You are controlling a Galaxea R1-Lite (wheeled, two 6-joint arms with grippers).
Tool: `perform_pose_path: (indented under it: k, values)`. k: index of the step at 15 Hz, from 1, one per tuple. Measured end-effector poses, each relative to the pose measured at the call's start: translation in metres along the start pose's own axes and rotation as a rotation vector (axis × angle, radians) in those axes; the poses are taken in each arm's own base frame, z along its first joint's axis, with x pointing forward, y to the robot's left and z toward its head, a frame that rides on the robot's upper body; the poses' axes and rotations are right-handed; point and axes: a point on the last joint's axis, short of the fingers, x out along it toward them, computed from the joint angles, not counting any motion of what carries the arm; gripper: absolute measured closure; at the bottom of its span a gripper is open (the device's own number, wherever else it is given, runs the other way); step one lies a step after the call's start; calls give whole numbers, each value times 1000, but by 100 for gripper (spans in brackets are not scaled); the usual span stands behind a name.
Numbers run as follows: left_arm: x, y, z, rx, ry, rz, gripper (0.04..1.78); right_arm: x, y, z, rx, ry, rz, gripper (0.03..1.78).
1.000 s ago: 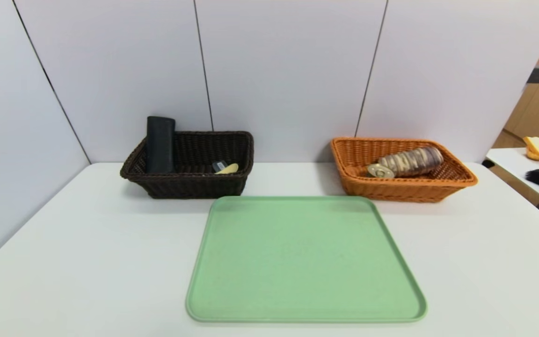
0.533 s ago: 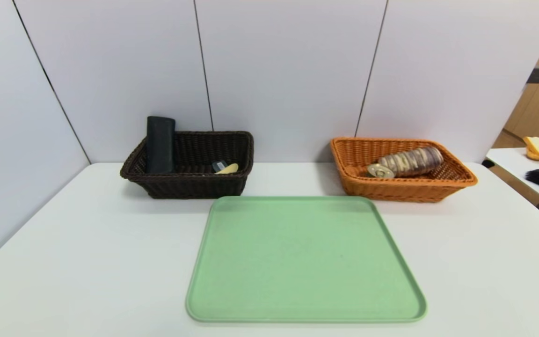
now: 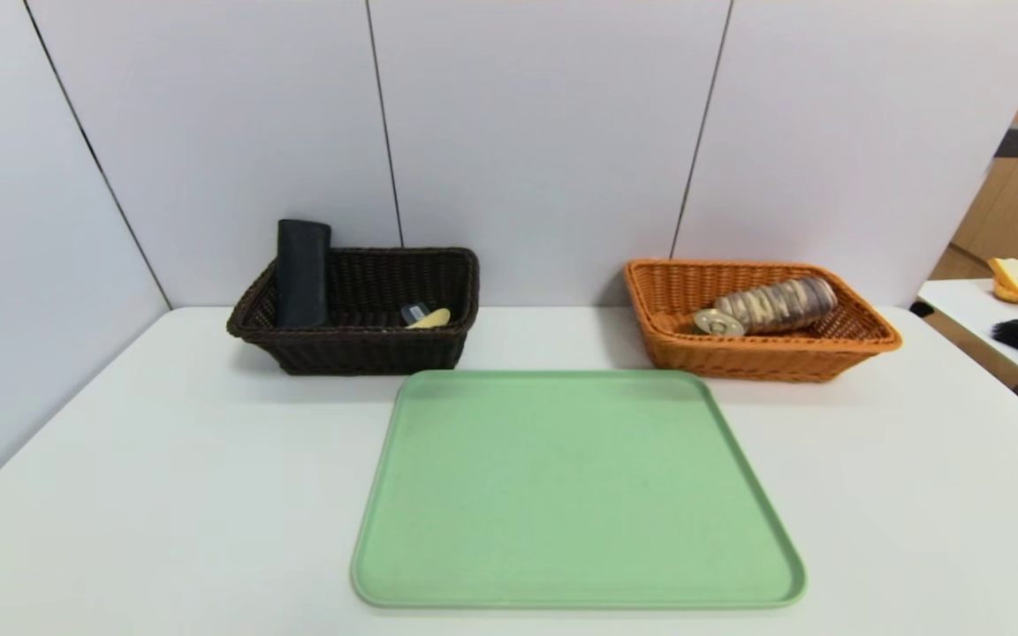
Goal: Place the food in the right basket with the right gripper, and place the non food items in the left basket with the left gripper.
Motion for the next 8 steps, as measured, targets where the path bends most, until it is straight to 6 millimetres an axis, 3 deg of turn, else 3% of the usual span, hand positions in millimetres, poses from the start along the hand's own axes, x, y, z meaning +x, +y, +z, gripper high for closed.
perform_pose_path:
  k: [8]
  values:
    - [0,0,0,0,1,0,13,0,0,0,1,2,-1,11]
